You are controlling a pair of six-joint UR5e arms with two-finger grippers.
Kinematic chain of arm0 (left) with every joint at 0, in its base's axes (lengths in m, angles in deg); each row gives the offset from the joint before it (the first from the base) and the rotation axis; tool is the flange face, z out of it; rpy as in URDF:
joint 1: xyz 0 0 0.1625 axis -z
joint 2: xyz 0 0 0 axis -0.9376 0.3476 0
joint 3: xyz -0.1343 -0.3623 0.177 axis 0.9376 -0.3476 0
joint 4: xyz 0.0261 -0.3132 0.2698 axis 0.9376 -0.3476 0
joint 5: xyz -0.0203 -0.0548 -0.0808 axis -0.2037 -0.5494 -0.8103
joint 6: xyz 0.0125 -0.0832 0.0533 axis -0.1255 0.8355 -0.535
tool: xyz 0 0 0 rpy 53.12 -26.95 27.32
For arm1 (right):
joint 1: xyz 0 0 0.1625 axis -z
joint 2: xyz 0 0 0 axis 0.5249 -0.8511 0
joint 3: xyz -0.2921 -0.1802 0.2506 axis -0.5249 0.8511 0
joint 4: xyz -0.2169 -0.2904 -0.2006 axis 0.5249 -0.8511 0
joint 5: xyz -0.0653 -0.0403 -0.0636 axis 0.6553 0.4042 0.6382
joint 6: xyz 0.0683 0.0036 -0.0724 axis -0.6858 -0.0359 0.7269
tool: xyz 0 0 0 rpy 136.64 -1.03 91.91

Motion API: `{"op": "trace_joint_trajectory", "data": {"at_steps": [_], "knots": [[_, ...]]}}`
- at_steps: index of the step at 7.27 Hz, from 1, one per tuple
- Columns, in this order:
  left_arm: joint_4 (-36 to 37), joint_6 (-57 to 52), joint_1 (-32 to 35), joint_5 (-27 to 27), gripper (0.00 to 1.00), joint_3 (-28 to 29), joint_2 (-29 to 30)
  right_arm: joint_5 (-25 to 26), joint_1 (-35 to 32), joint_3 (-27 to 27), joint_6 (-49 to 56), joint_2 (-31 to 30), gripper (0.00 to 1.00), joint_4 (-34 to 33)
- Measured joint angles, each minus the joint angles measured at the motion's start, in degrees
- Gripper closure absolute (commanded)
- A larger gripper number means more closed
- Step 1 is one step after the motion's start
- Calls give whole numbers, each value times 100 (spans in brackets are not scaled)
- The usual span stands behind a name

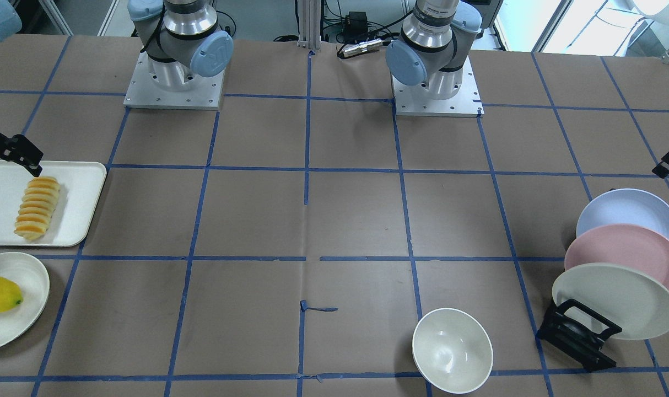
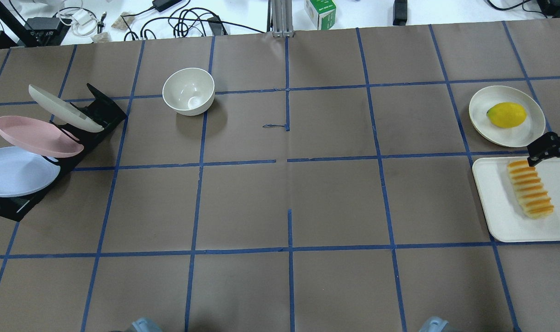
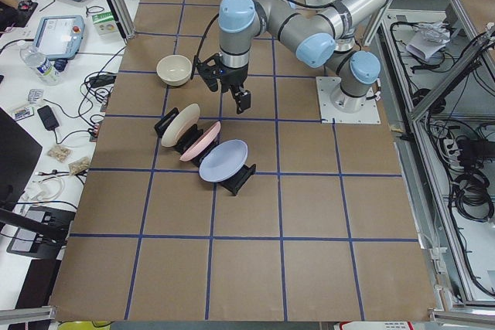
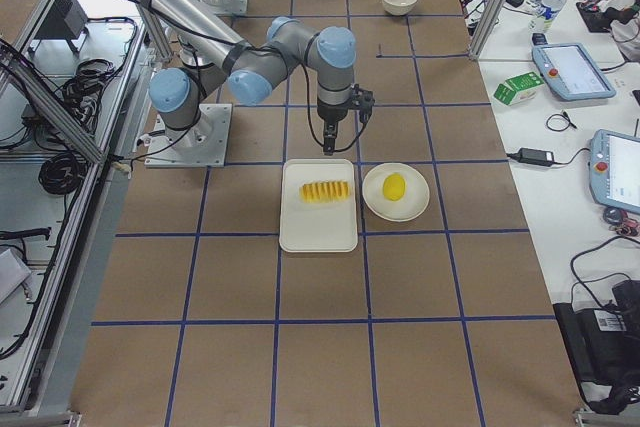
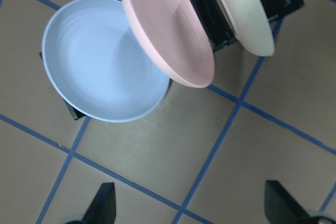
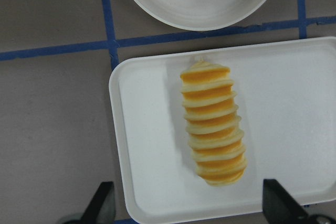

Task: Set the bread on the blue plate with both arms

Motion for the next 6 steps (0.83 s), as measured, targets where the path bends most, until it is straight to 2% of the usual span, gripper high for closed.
{"op": "trace_joint_trajectory", "data": {"at_steps": [3, 4, 6], "knots": [[162, 725, -347, 10, 0, -20, 362, -1, 355, -207, 889, 683, 0, -772], [226, 858, -483, 13, 6, -22, 510, -7, 393, -225, 1006, 874, 0, -945], [807, 827, -673, 215, 9, -20, 925, -181, 409, -244, 1070, 1134, 0, -1034]]}}
